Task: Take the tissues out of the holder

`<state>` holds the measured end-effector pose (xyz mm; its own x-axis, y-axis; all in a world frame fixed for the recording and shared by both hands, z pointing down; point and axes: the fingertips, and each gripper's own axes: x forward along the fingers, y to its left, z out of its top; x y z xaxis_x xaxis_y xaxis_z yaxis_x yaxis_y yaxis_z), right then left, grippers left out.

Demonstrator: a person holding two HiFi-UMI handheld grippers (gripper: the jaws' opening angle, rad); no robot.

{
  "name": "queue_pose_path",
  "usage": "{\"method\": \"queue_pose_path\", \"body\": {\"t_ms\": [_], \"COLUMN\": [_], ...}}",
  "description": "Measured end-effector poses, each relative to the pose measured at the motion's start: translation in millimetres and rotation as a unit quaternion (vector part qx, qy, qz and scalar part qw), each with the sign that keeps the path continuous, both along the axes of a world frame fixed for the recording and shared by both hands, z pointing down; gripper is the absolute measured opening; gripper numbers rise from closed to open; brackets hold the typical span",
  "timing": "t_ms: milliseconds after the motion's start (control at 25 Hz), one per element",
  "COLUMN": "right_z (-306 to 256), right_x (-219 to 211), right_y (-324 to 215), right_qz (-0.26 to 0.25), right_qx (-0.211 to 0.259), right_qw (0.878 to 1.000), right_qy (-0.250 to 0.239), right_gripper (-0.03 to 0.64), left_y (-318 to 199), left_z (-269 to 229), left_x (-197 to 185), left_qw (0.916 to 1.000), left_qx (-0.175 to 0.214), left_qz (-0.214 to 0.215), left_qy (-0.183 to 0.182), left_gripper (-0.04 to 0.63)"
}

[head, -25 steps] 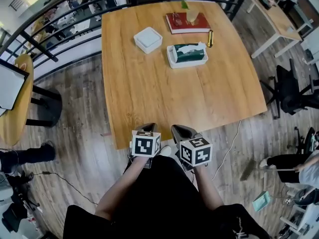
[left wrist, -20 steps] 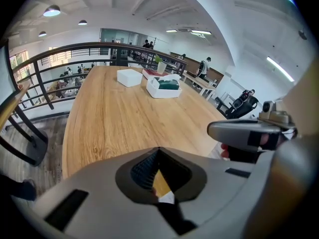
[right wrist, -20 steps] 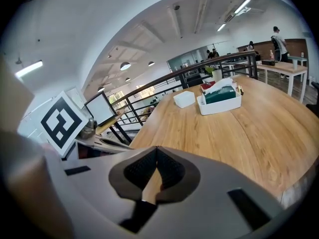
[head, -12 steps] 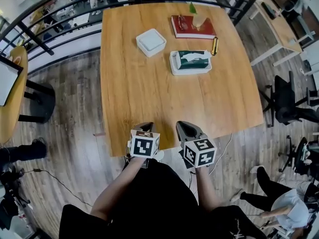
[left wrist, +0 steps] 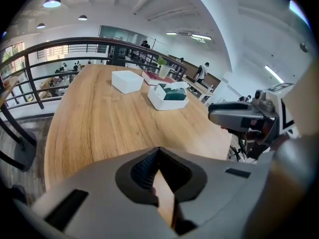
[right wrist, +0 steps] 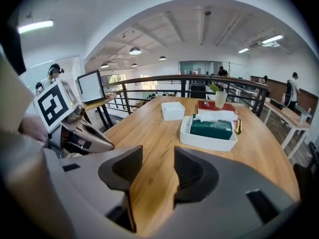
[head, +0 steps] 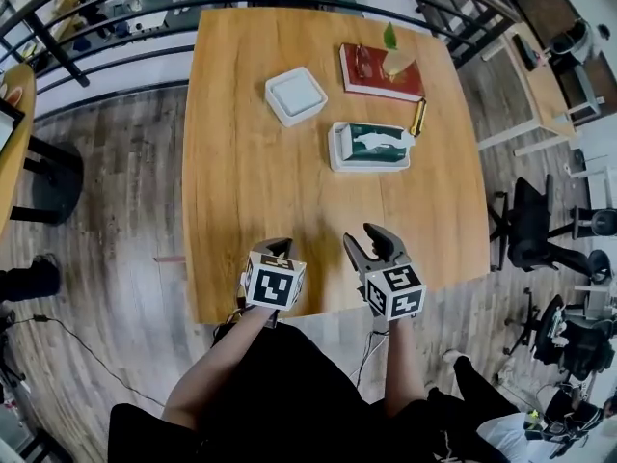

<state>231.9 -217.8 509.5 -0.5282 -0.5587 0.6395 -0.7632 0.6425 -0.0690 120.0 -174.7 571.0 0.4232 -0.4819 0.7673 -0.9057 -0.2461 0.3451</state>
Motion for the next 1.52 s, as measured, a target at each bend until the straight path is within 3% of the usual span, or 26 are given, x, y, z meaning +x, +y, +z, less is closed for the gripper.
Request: {"method": "queue_pose_path", "body": {"t_ms": [240, 400, 680, 1120, 1520], "right_z": [-5, 1, 12, 34, 66], "right_x": [1, 8, 17, 27, 36], "right_y": [-55, -91, -142, -199, -226], "right_qz": [-0.099, -0.137, -0.175, -0.265, -0.341], "right_qx": [0.043, 0.065, 0.058, 0.026, -0.022], "right_qw": [0.992, 0.979, 0.965, 0.922, 0.864], "right_qy": [0.071, 0.14, 0.188, 0.281, 0.371], "right_gripper": [0.295, 0.298, 0.314, 0.37, 0.403], "left_y": [-14, -23, -30, -43, -46], "left_z": [7, 13, 20, 32, 38], "left_x": [-6, -10, -23, -26, -23], "left_qw": [0.9998, 0.9996, 0.999, 0.9981, 0.9973], "left_qx": [-0.012, -0.02, -0.031, -0.045, -0.057], "left_qz": [-0.005, -0.009, -0.024, -0.032, -0.035], "left_qy": [0.012, 0.017, 0.021, 0.027, 0.03], "left_gripper": [-0.002, -0.002, -0.002, -0.002, -0.002]}}
